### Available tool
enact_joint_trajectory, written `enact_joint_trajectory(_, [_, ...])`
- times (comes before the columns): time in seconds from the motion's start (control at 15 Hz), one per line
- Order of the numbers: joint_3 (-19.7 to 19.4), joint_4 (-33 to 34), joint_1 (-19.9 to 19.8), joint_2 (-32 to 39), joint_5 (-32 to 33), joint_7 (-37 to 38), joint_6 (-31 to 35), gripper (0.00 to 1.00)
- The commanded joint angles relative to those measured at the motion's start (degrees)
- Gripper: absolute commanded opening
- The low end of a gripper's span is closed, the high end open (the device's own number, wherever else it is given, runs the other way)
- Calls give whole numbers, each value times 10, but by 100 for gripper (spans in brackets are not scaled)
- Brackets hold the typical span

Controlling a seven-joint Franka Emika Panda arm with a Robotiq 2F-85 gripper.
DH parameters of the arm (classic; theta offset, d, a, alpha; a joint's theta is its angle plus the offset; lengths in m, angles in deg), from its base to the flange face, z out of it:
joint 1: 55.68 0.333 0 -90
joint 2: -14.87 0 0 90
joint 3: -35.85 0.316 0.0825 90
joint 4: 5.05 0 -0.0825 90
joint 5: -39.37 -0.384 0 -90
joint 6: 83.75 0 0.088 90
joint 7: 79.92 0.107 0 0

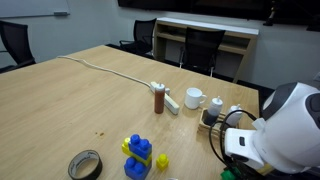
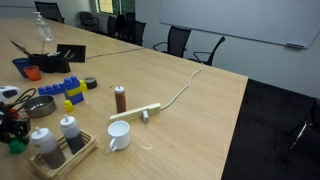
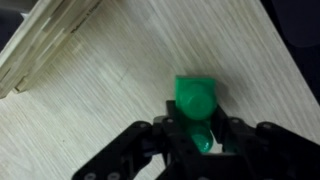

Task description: Pick up the green toy and put it on top of the red and yellow toys

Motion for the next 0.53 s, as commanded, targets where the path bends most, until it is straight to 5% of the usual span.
enact_joint_trajectory(0.0, [41,-28,-17,-64,-97,-41,-35,10])
enact_joint_trajectory(0.27, [91,-15,-24,-111,-250,-134,-105,10])
enact_joint_trajectory(0.47, [108,14,-20,-138,-301,-181,-156,10])
